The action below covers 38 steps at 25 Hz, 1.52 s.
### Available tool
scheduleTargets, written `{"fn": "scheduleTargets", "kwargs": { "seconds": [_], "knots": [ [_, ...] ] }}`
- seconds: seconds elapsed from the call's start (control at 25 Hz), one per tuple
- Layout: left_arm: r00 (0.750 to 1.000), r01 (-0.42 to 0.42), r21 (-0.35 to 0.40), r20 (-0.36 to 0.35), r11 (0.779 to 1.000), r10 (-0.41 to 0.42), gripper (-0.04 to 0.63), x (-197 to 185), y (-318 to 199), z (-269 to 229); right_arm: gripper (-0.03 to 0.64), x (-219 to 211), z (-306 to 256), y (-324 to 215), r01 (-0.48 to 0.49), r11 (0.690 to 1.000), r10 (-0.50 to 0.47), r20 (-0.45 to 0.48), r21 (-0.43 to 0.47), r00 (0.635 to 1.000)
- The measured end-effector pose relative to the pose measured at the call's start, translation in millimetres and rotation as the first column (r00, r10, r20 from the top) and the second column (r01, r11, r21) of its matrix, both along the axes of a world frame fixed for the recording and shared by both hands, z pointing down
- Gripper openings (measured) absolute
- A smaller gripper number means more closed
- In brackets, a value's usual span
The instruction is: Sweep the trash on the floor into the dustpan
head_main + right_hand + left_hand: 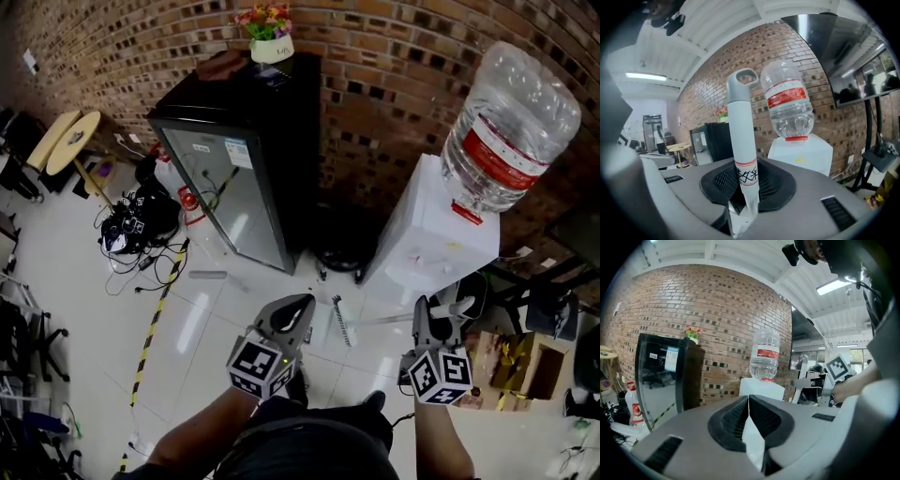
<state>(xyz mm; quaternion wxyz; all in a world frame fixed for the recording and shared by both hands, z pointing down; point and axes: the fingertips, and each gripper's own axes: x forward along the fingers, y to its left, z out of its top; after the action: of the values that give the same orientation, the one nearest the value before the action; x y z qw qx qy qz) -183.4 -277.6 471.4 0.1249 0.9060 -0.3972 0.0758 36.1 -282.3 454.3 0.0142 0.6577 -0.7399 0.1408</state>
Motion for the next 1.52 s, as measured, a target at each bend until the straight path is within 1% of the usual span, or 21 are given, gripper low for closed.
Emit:
{"fn": "scheduleTargets", "kwargs": {
  "seconds": [0.08,0.16,0.28,0.32,0.36,0.44,0.52,0.6,0.68,0.8,0.84,0.88,0.92,0.96,1.0,1.04,1.16,1.24,1.36,1.52],
  "knots": [
    [1.0,0.0,0.019,-0.022,1.0,0.001,0.008,27.2,3.1,-19.7,0.104,21.9,-28.3,11.5,0.042,0.998,-0.041,-0.02,0.043,0.999],
    [1.0,0.013,0.036,-0.024,0.999,-0.012,0.008,54.0,7.0,-36.4,0.103,41.2,-53.7,21.0,0.108,0.992,-0.105,-0.039,0.067,0.994],
    [0.999,-0.006,0.108,0.047,0.994,0.001,0.008,105.7,18.2,-61.4,0.101,70.3,-80.0,33.4,0.227,0.971,-0.223,-0.064,0.068,0.973],
    [0.998,-0.021,0.127,0.063,0.992,0.013,0.007,125.1,22.6,-71.4,0.101,84.3,-87.6,38.1,0.245,0.967,-0.241,-0.065,0.07,0.968],
    [0.998,-0.033,0.135,0.064,0.99,0.025,0.006,143.7,27.5,-82.2,0.101,99.4,-95.8,43.6,0.254,0.964,-0.249,-0.065,0.074,0.966],
    [0.998,-0.048,0.13,0.038,0.99,0.043,0.006,175.3,36.9,-101.7,0.1,127.4,-114.8,55.6,0.266,0.96,-0.261,-0.064,0.087,0.963],
    [0.998,-0.064,0.105,0.018,0.992,0.062,0.006,200.1,45.4,-112.7,0.1,148.3,-132.7,66.3,0.283,0.954,-0.277,-0.067,0.104,0.959],
    [0.997,-0.079,0.088,0.021,0.993,0.077,0.006,221.5,53.4,-118.6,0.098,164.3,-144.6,75.6,0.31,0.944,-0.303,-0.076,0.111,0.95],
    [0.996,-0.085,0.087,0.027,0.993,0.083,0.003,242.0,61.2,-125.5,0.097,180.6,-153.2,86.6,0.339,0.934,-0.331,-0.083,0.115,0.94],
    [0.997,-0.076,0.069,0.001,0.995,0.076,0.003,271.8,75.1,-140.7,0.097,209.5,-167.9,108.6,0.369,0.921,-0.36,-0.09,0.127,0.929],
    [0.996,-0.084,0.063,-0.007,0.994,0.085,0.003,282.4,81.7,-145.4,0.097,219.5,-173.1,116.0,0.376,0.917,-0.367,-0.092,0.129,0.926],
    [0.995,-0.102,0.066,0.003,0.993,0.102,0.003,293.0,88.7,-149.1,0.097,229.0,-178.4,123.0,0.382,0.915,-0.372,-0.093,0.131,0.923],
    [0.992,-0.121,0.078,0.033,0.99,0.118,0.006,302.3,94.6,-151.4,0.097,237.3,-183.9,129.7,0.388,0.912,-0.378,-0.093,0.134,0.921],
    [0.99,-0.132,0.093,0.07,0.987,0.126,0.006,309.1,98.6,-153.2,0.097,243.9,-189.4,136.0,0.394,0.909,-0.384,-0.093,0.138,0.919],
    [0.988,-0.133,0.105,0.09,0.986,0.124,0.007,313.2,100.7,-156.4,0.097,248.5,-194.8,141.8,0.403,0.904,-0.393,-0.094,0.144,0.915],
    [0.99,-0.124,0.112,0.084,0.986,0.115,0.006,315.4,101.4,-162.2,0.097,251.4,-199.9,146.5,0.415,0.897,-0.404,-0.098,0.151,0.91],
    [0.997,-0.075,0.121,0.024,0.99,0.073,0.006,315.7,103.1,-181.8,0.097,254.7,-209.1,151.9,0.438,0.884,-0.424,-0.114,0.164,0.898],
    [0.998,-0.054,0.121,0.021,0.991,0.052,0.005,312.0,107.8,-189.3,0.097,256.5,-212.1,151.8,0.426,0.889,-0.412,-0.116,0.166,0.904],
    [0.999,-0.045,0.135,0.035,0.99,0.041,0.005,298.5,111.7,-199.0,0.097,258.8,-221.0,152.9,0.388,0.902,-0.372,-0.116,0.189,0.921],
    [1.0,-0.023,0.157,0.023,0.987,0.019,0.005,262.0,110.1,-210.4,0.095,261.5,-230.3,156.7,0.298,0.93,-0.281,-0.107,0.214,0.954]
  ]
}}
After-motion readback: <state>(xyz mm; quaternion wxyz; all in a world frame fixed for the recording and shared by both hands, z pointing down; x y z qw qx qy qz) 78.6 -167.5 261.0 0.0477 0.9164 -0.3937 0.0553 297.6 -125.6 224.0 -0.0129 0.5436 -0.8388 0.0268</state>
